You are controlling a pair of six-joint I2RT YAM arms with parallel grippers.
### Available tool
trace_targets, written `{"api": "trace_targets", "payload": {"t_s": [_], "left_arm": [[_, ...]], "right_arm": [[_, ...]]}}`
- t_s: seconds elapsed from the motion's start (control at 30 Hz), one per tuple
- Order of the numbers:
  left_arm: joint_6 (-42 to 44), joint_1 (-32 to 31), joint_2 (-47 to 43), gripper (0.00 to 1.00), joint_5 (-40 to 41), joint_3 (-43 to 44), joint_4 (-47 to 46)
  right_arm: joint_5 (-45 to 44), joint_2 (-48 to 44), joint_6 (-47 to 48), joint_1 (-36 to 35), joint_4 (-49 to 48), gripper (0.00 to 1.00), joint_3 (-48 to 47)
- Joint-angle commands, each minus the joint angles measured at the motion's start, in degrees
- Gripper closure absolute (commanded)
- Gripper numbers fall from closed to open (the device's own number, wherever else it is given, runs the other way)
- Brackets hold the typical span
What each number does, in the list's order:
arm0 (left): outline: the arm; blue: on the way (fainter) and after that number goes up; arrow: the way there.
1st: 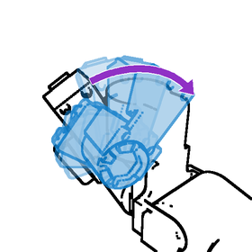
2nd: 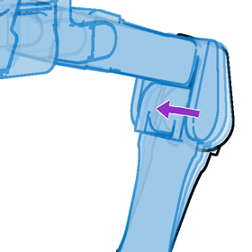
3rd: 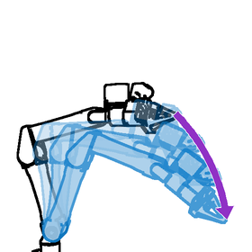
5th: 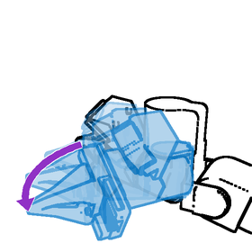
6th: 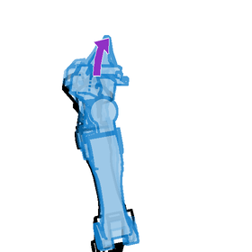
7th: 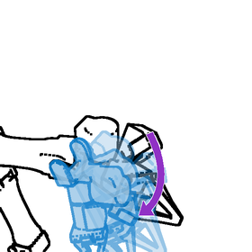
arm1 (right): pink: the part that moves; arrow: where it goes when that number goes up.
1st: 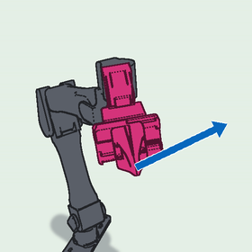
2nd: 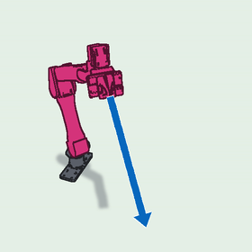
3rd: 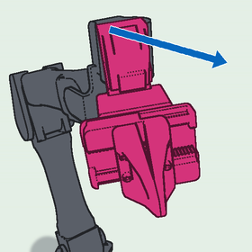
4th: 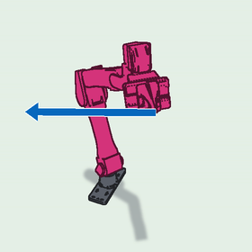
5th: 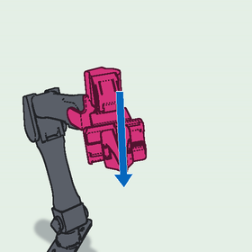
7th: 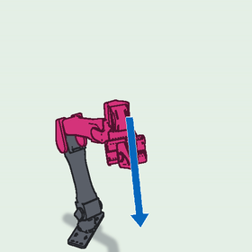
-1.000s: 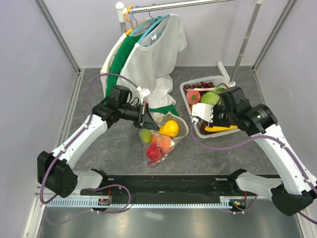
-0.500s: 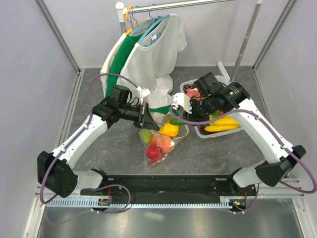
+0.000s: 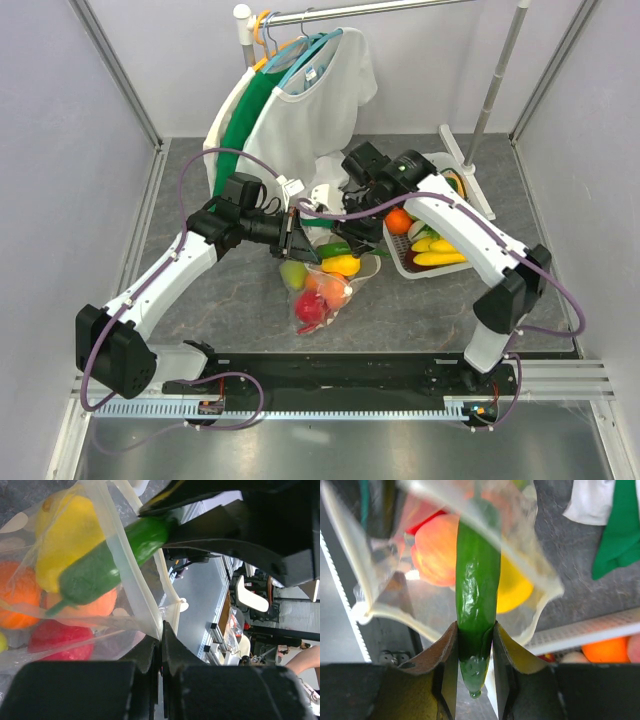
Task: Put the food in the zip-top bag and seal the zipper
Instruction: Place the fake vegetable in the zipper food storage bag.
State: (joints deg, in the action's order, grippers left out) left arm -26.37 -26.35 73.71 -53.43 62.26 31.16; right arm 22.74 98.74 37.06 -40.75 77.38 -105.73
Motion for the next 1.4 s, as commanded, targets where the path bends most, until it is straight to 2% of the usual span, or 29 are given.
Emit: {"api": "trace_targets", "payload": {"t_s": [0.0, 0.2, 0.27, 0.37, 0.47, 0.7, 1.03, 1.37], "left_arm": [[1.4, 0.3, -2.2, 0.98, -3.4, -0.6, -2.1], [0.6, 0.3, -2.1, 0.98, -4.8, -1.4, -2.9], [0.8, 0.3, -2.3, 0.98, -4.7, -1.4, -2.9], [1.1, 0.3, -2.7, 0.98, -4.6, -2.0, -3.2], [1.7, 0.3, -2.9, 0.98, -4.5, -2.5, -3.3], [2.9, 0.3, -3.0, 0.98, -4.5, -2.2, -3.3], [3.4, 0.3, -4.7, 0.98, -3.6, -2.3, -3.0], [2.7, 0.2, -5.4, 0.98, -4.3, -3.0, -4.7]], "right_arm": [[5.5, 3.3, -7.5, -0.5, 5.2, 1.00, -6.0], [13.4, 7.3, -18.6, -0.5, -1.3, 1.00, -6.1], [14.3, 8.0, -18.6, -0.5, -1.4, 0.95, -5.4], [15.0, 9.6, -17.1, -0.7, -0.2, 0.94, -6.2], [18.0, 11.9, -13.8, -1.1, 4.3, 0.99, -8.8], [12.1, 9.2, -10.2, -5.1, 6.1, 1.00, -3.5], [3.6, 2.2, -8.6, -5.2, 6.2, 1.00, 4.7], [10.0, 9.9, -14.8, -4.9, 4.3, 0.98, -6.8]]}}
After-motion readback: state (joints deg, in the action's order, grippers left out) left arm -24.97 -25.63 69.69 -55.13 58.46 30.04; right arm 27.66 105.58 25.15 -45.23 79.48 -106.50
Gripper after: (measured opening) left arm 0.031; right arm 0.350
